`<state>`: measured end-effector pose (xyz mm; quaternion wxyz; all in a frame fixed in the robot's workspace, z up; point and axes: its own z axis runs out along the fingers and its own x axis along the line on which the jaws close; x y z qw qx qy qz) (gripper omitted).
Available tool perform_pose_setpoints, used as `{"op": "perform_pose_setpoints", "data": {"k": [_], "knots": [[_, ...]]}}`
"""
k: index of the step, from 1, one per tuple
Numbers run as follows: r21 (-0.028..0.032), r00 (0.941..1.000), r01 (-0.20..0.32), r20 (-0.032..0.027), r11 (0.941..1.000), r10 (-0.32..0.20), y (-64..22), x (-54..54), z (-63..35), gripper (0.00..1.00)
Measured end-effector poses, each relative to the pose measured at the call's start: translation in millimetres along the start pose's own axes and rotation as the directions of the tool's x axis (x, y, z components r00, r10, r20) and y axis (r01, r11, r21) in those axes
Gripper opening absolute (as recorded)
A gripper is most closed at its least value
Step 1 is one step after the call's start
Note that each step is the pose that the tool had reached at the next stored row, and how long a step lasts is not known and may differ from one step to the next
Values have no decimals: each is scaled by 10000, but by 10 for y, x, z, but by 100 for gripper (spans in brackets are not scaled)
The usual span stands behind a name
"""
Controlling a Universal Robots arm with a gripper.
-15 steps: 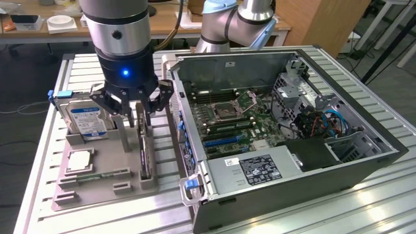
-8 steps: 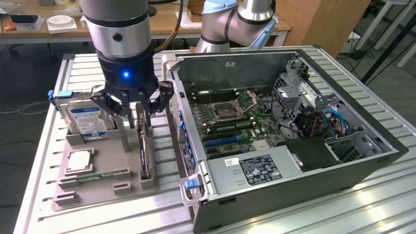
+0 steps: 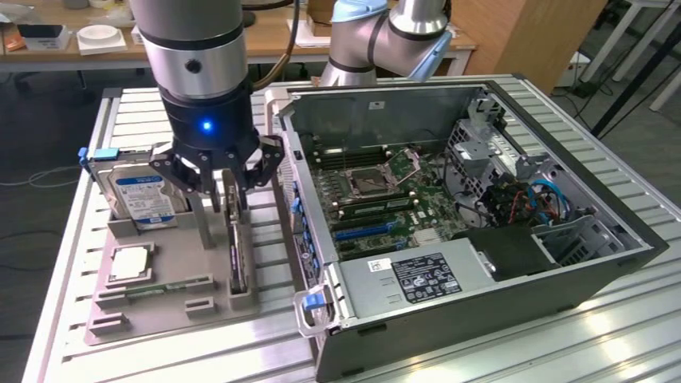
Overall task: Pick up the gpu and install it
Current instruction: 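Pick up the gpu and move the gpu toward the slot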
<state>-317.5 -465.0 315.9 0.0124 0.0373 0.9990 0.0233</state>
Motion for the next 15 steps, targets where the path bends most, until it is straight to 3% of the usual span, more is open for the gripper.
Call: {"op": "perform_pose_setpoints", "data": {"k": [15], "knots": [[0,10000,0,0,10000,0,-4,2,80,38]]}}
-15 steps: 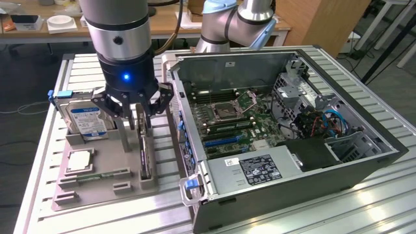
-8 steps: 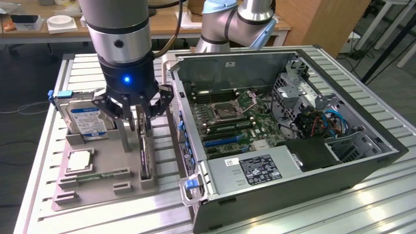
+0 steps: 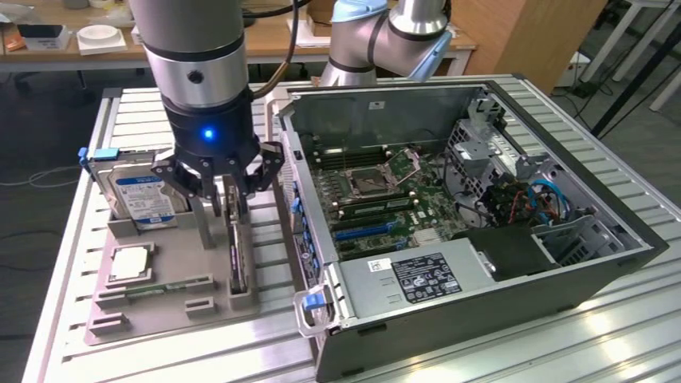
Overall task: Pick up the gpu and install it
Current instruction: 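Pick up the gpu and move the gpu toward the slot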
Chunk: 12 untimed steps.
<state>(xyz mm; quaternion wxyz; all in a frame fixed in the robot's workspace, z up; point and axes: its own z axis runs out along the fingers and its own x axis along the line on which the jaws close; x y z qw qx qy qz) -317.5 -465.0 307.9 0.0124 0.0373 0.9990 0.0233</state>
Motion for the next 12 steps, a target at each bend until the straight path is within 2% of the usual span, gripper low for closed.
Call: {"op": "perform_pose_setpoints", "data": {"k": [12], "knots": [[-1,10000,0,0,10000,0,-3,1,60,38]]}}
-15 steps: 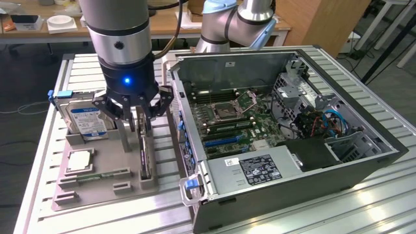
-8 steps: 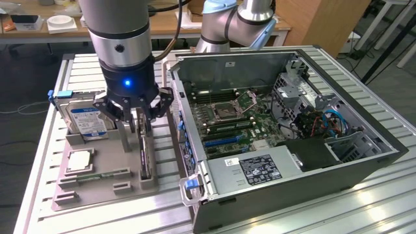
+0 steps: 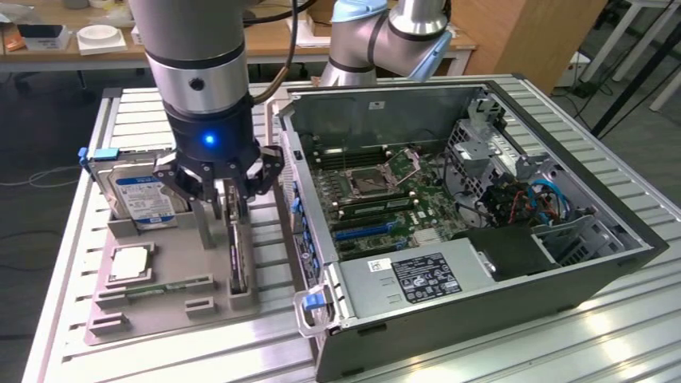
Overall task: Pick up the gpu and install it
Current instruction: 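Pick up the gpu and move the gpu toward the slot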
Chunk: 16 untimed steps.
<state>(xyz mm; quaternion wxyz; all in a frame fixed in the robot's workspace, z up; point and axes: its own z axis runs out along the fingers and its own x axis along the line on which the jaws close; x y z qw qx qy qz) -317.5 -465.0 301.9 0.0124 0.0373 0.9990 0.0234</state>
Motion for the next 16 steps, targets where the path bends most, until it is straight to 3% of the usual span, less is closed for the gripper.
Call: {"op": "perform_pose_setpoints", "data": {"k": [16], "knots": [[1,10000,0,0,10000,0,-4,2,78,38]]}}
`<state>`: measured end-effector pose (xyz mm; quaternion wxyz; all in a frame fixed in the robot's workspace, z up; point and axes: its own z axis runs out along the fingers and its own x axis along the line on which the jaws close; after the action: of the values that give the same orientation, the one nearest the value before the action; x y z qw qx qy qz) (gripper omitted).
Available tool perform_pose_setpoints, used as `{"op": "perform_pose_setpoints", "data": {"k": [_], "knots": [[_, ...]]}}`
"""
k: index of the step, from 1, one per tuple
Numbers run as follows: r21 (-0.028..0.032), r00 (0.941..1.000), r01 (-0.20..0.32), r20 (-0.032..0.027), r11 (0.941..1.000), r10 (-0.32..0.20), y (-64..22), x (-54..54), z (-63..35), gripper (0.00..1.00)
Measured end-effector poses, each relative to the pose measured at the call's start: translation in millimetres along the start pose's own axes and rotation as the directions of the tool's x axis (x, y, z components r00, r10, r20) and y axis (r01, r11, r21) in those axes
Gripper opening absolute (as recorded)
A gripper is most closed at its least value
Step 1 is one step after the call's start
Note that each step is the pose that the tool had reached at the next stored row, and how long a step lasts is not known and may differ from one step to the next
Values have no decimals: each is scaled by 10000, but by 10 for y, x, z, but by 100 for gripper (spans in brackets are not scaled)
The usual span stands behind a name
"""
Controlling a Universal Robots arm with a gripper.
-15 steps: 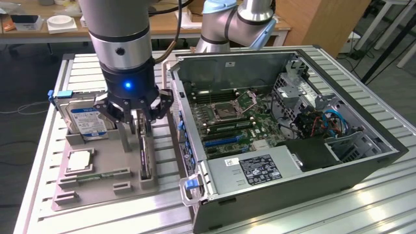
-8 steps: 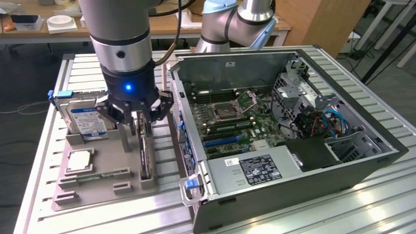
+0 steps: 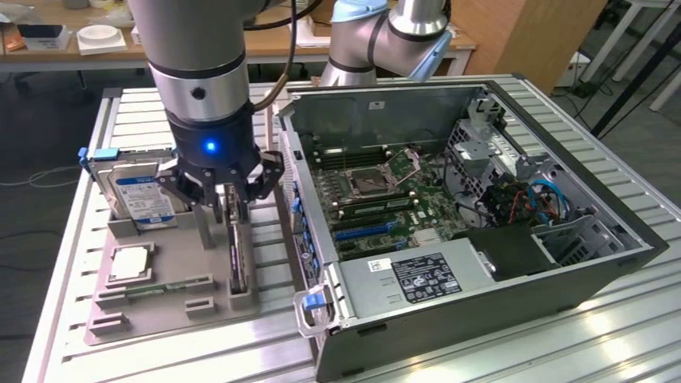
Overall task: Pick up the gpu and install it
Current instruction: 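Pick up the gpu and move the gpu toward the slot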
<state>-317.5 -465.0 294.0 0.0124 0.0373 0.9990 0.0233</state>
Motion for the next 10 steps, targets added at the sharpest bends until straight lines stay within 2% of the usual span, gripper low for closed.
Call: {"op": "perform_pose_setpoints", "data": {"k": [10], "knots": [[0,10000,0,0,10000,0,-2,1,47,38]]}}
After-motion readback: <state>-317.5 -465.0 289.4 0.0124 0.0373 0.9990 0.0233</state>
